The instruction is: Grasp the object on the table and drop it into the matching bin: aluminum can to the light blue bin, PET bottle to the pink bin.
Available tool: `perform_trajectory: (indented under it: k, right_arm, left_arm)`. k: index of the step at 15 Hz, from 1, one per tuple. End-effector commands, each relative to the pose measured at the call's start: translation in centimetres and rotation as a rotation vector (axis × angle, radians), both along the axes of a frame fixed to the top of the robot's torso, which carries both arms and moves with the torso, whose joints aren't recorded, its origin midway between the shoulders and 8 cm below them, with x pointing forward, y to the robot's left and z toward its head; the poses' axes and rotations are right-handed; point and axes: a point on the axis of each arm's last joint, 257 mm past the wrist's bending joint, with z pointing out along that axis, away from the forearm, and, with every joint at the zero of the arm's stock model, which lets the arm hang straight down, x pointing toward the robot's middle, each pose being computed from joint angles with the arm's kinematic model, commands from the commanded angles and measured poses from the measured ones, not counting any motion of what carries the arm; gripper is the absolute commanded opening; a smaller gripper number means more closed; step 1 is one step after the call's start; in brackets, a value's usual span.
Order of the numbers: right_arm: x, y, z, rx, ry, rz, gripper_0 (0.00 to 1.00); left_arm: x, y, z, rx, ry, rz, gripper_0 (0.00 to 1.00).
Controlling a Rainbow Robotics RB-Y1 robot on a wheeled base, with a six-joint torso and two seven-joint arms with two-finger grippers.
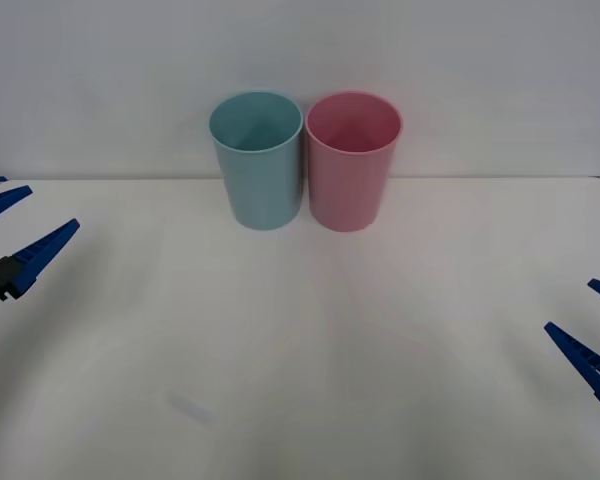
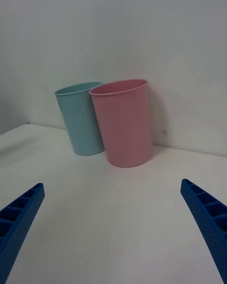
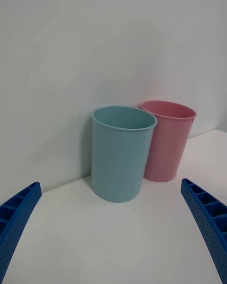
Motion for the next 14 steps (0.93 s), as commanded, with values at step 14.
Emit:
perform_trajectory:
  k: [14]
  right_arm:
    - [0.0,0.0,0.0,0.000,0.000,0.000,1.00]
  left_arm:
    - [-12.1,3.8,-7.5,0.068,0.175,0.002,1.00]
